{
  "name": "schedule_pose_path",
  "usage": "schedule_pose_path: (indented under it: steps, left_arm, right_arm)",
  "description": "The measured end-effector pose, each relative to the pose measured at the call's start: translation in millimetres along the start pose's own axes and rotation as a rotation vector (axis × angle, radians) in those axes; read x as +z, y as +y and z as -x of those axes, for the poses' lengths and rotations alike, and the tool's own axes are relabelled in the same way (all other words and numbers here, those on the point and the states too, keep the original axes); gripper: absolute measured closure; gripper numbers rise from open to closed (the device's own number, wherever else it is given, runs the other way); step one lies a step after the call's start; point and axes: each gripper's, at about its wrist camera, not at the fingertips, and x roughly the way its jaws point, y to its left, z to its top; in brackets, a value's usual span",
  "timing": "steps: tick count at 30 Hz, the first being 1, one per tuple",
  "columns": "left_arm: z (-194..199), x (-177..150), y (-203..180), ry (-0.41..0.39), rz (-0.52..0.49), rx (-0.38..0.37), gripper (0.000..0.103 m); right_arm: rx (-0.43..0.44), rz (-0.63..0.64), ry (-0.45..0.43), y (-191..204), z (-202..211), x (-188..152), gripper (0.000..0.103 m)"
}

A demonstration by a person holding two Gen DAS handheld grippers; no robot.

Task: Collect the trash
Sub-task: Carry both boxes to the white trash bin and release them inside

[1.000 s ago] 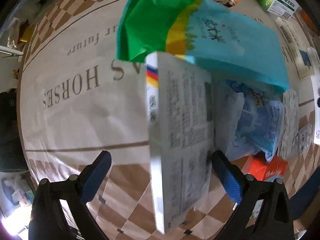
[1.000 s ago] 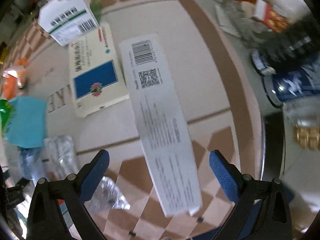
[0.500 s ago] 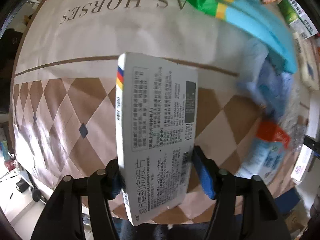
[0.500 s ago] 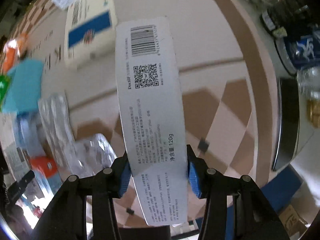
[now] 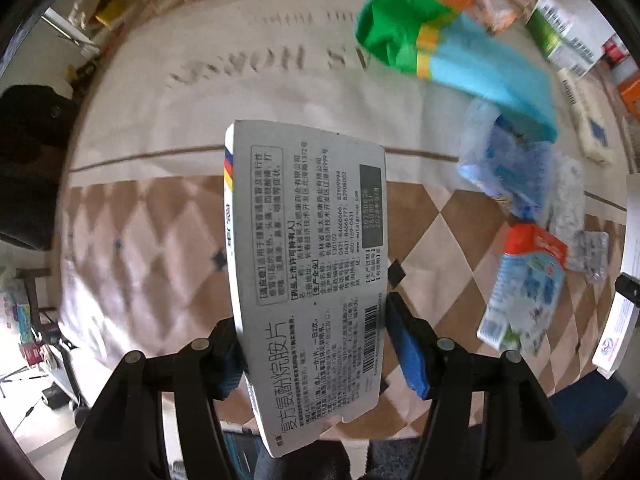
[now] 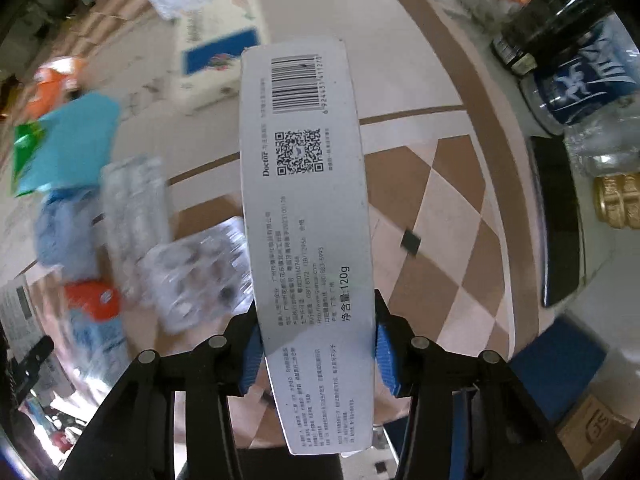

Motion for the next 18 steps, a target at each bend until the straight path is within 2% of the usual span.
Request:
schedule_pose_path:
  steps: [1, 4, 6, 8, 9, 10, 14, 18]
  left_arm:
    - [13, -8, 4, -0.022, -0.003, -0.001, 0.043]
    - [46, -24, 11, -0.101, -0.015, -0.012, 0.043]
    - [71, -46, 23, -0.154, -0.028, -0.021, 0.043]
    - [76, -72, 43, -0.200, -0.044, -0.030, 0.043]
    - [76, -84, 53, -0.217, -0.048, -0.036, 0.043]
    - [71, -94, 65, -0.227, -0.055, -0.044, 0.043]
    - [60, -147, 119, -0.217, -0.071, -0.076, 0.043]
    - [35, -197, 153, -0.138, -0.052, -0.091, 0.043]
  right_arm:
    - [0.010, 0.012, -0.020, 1, 11, -15, 0.054]
    - [0.033, 0.077, -0.088, 36, 42, -57, 0.054]
    - [0.074, 0.108, -0.114, 61, 61, -92, 0.054]
    - [0.104, 0.131, -0.128, 70, 76, -120, 0.054]
    - [0.120, 0.144, -0.136, 86, 82, -144, 0.054]
    - [0.136, 0.150, -0.134, 83, 94, -159, 0.054]
    - [0.171, 0.185, -0.101, 127, 99, -227, 0.054]
    - [0.198, 0.229, 0.003, 165, 73, -308, 0.054]
